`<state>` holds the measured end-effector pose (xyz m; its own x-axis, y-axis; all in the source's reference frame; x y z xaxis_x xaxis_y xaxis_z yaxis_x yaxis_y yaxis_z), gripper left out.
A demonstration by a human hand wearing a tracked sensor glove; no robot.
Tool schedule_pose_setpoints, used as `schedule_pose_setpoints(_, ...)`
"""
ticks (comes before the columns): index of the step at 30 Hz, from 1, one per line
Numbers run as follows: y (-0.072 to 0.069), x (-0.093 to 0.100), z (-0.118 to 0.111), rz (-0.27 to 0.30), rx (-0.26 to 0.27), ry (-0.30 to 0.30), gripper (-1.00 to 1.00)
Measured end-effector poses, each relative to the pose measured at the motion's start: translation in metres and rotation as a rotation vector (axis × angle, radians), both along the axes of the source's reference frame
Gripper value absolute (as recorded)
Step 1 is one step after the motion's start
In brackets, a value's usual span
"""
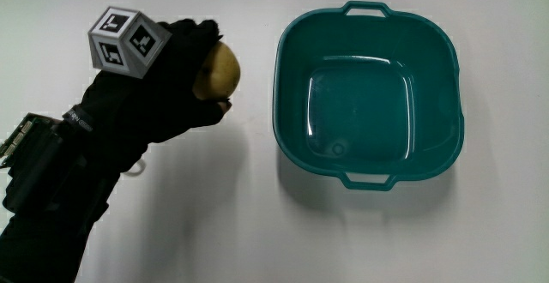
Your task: Place pear on desk
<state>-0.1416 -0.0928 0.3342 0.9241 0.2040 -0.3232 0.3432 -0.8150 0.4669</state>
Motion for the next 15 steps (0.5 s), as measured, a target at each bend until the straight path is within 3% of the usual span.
schedule_pose_setpoints(15,-0.001,-0.026,0.065,-0.064,-0.109,-0.038,0.00)
